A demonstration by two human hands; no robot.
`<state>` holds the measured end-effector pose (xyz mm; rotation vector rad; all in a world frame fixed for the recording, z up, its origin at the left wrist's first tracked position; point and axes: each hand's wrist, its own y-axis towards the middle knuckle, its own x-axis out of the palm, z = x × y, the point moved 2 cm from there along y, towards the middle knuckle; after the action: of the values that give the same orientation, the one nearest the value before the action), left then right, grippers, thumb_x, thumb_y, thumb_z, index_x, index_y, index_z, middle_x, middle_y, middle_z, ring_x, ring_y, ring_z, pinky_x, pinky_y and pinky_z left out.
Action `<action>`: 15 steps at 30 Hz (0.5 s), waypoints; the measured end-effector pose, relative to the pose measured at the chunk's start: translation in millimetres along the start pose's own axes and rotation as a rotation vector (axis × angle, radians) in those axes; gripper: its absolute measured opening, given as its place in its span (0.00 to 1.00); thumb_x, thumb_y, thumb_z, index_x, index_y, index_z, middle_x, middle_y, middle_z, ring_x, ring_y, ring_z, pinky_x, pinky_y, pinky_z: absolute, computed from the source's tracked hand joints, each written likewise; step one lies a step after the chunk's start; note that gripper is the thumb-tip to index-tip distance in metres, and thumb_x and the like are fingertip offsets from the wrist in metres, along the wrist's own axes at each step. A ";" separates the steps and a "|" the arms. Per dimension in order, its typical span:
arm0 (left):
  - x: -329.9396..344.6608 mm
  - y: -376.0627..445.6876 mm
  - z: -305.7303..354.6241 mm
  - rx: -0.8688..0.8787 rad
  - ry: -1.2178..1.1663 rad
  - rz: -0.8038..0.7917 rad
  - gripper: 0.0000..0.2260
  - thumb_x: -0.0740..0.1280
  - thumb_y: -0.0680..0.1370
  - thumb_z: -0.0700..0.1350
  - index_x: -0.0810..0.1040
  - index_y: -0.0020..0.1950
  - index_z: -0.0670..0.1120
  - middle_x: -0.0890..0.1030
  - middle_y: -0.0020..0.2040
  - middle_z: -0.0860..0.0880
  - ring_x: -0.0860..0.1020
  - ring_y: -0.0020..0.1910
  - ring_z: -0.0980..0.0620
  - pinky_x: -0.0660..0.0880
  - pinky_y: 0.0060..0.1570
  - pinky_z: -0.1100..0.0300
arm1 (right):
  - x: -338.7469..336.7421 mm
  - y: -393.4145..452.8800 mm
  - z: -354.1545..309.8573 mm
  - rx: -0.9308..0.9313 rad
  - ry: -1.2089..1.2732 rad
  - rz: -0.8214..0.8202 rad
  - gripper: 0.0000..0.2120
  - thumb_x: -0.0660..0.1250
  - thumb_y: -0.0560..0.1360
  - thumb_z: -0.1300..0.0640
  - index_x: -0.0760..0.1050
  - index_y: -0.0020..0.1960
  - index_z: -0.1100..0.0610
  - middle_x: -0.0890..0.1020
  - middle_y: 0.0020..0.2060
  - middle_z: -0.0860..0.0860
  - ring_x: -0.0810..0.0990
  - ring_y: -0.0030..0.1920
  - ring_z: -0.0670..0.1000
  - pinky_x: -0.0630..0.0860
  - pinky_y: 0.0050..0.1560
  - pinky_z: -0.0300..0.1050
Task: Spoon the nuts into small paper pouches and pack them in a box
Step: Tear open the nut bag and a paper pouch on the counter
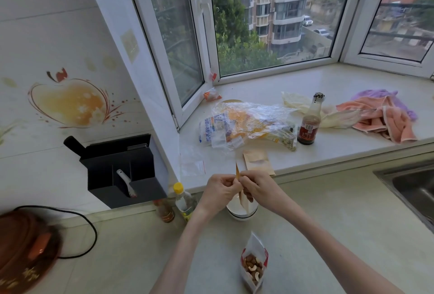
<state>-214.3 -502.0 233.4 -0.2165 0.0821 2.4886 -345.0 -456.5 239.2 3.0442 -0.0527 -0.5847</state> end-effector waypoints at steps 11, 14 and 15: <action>-14.1 -3.7 0.1 -0.003 0.750 0.180 0.12 0.66 0.71 0.52 0.72 0.29 0.52 0.75 0.26 0.56 0.73 0.30 0.54 0.71 0.32 0.58 | -3.3 -2.9 9.3 -0.059 -0.402 0.085 0.14 0.59 0.76 0.59 0.70 0.33 0.63 0.76 0.30 0.59 0.67 0.29 0.51 0.66 0.31 0.47; -3.2 -4.6 -3.0 -0.035 0.694 0.144 0.05 0.66 0.76 0.55 0.73 0.43 0.56 0.79 0.36 0.55 0.78 0.36 0.54 0.75 0.35 0.57 | -2.7 -3.0 11.7 -0.041 -0.410 0.018 0.14 0.59 0.77 0.59 0.71 0.32 0.59 0.76 0.28 0.56 0.68 0.28 0.51 0.66 0.30 0.46; -1.4 -5.5 -4.4 -0.047 0.628 0.127 0.06 0.67 0.77 0.55 0.72 0.50 0.56 0.80 0.39 0.54 0.80 0.37 0.54 0.77 0.35 0.56 | -3.0 -5.2 12.9 -0.033 -0.384 -0.006 0.15 0.59 0.77 0.59 0.71 0.32 0.57 0.75 0.27 0.53 0.67 0.27 0.47 0.65 0.29 0.43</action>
<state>-209.3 -498.9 229.3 -1.0315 0.3039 2.4545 -352.5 -451.7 228.1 2.8545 -0.0458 -1.1472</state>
